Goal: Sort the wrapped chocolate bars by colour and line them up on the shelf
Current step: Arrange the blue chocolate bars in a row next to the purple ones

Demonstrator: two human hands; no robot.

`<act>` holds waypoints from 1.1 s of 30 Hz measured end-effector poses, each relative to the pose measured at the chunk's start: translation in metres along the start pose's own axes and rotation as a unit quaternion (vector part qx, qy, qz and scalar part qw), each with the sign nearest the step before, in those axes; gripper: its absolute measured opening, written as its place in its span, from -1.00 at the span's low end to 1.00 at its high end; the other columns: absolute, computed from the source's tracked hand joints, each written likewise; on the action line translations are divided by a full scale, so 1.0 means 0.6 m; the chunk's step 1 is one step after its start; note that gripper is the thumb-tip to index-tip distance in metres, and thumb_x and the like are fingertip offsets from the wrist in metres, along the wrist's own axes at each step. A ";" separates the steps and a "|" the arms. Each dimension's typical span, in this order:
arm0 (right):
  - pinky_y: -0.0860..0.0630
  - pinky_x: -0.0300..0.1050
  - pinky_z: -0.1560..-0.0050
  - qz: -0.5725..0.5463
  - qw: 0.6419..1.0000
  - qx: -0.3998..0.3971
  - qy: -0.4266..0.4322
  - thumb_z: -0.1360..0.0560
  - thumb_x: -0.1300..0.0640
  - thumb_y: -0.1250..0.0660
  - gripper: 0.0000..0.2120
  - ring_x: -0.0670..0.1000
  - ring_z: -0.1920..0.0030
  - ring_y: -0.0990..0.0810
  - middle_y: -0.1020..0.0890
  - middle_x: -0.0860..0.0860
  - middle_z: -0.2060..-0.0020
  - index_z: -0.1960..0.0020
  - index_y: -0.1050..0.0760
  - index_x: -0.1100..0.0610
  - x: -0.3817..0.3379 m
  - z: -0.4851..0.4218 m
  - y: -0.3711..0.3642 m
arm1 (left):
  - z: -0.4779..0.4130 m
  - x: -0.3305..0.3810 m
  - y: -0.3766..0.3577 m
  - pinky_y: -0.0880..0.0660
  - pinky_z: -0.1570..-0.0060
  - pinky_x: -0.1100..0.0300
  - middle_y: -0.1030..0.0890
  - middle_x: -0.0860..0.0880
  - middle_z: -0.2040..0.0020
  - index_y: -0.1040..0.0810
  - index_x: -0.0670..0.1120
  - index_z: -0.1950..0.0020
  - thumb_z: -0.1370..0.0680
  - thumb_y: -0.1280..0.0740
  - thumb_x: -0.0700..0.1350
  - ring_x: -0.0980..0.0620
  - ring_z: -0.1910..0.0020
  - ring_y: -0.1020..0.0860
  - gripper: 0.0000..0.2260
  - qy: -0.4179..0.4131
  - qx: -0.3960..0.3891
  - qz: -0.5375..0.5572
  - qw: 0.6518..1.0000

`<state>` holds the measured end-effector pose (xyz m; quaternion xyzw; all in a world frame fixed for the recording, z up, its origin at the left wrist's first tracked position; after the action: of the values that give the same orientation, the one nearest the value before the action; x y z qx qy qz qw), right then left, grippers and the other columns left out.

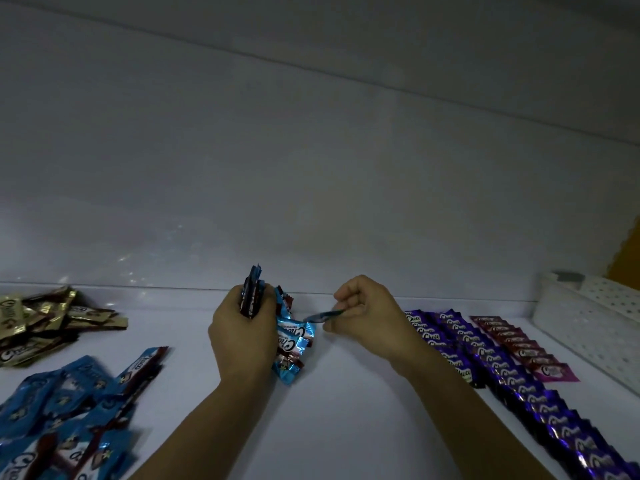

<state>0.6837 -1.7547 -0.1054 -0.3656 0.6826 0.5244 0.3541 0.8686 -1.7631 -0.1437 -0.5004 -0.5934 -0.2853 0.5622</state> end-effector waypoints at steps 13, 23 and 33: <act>-0.32 -0.32 0.59 -0.082 0.994 0.067 -0.040 -0.55 0.21 -0.26 -0.90 -0.10 0.65 -0.41 -0.62 -0.02 0.43 0.15 -0.46 0.11 0.003 -0.001 0.031 | 0.005 0.010 -0.001 -0.55 0.17 -0.14 -0.62 -0.12 0.28 -0.56 -0.05 0.22 -0.54 -0.34 -0.04 -0.23 0.19 -0.60 -0.84 -0.031 -0.008 -0.034 0.999; -0.49 -0.27 0.44 -0.162 0.973 0.156 -0.042 -0.43 0.31 -0.36 -0.92 -0.07 0.37 -0.64 -0.65 0.00 0.36 0.17 -0.54 0.15 0.014 -0.003 0.090 | 0.008 0.013 -0.005 -0.55 0.15 -0.13 -0.62 -0.04 0.31 -0.56 -0.02 0.22 -0.55 -0.34 -0.05 -0.17 0.22 -0.61 -0.85 -0.034 -0.024 -0.044 0.998; -0.31 -0.08 -0.17 0.343 0.936 0.083 0.000 -0.44 0.00 -0.43 -0.96 -0.07 0.05 -0.57 -0.63 -0.16 0.20 0.19 -0.62 -0.10 0.035 -0.008 0.095 | 0.009 0.012 -0.013 -0.53 0.29 -0.02 -0.61 -0.01 0.32 -0.56 0.01 0.21 -0.55 -0.33 -0.07 -0.05 0.29 -0.61 -0.86 -0.045 -0.048 -0.057 0.996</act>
<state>0.6235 -1.7516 -0.0964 -0.0782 0.8076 0.5555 0.1822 0.8604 -1.7589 -0.1365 -0.5041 -0.6316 -0.3220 0.4932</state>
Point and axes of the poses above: each hand's wrist, its own z-axis away from the middle knuckle, its own y-axis out of the back of the hand, x = y × z, the point moved 7 cm from there along -z, towards the middle knuckle
